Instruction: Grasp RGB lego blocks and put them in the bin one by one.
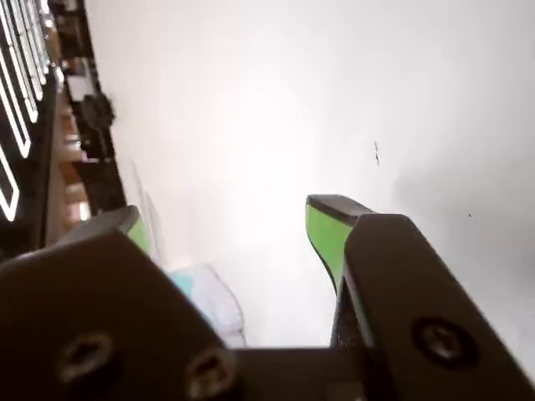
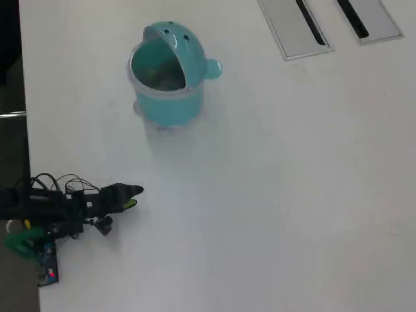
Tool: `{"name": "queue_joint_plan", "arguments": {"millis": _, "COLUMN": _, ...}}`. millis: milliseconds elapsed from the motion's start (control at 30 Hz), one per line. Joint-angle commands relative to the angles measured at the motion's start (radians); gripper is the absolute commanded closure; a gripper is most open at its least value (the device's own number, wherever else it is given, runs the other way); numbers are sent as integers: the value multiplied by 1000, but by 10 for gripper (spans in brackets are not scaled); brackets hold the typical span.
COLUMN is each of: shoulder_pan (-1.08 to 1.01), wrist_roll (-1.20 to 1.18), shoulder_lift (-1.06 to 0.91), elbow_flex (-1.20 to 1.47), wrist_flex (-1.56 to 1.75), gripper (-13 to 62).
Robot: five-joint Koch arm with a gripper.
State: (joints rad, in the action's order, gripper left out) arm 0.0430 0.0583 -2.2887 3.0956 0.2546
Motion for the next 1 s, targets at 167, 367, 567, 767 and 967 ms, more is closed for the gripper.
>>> {"name": "queue_joint_plan", "arguments": {"millis": 167, "shoulder_pan": 2, "wrist_roll": -11, "shoulder_lift": -55, "elbow_flex": 75, "wrist_flex": -8, "gripper": 142}}
{"name": "queue_joint_plan", "arguments": {"millis": 367, "shoulder_pan": 2, "wrist_roll": -12, "shoulder_lift": -55, "elbow_flex": 75, "wrist_flex": -17, "gripper": 147}}
{"name": "queue_joint_plan", "arguments": {"millis": 567, "shoulder_pan": -3, "wrist_roll": -14, "shoulder_lift": -55, "elbow_flex": 75, "wrist_flex": -29, "gripper": 147}}
{"name": "queue_joint_plan", "arguments": {"millis": 767, "shoulder_pan": -5, "wrist_roll": -17, "shoulder_lift": -55, "elbow_flex": 75, "wrist_flex": -29, "gripper": 148}}
{"name": "queue_joint_plan", "arguments": {"millis": 967, "shoulder_pan": -5, "wrist_roll": -17, "shoulder_lift": -55, "elbow_flex": 75, "wrist_flex": -29, "gripper": 148}}
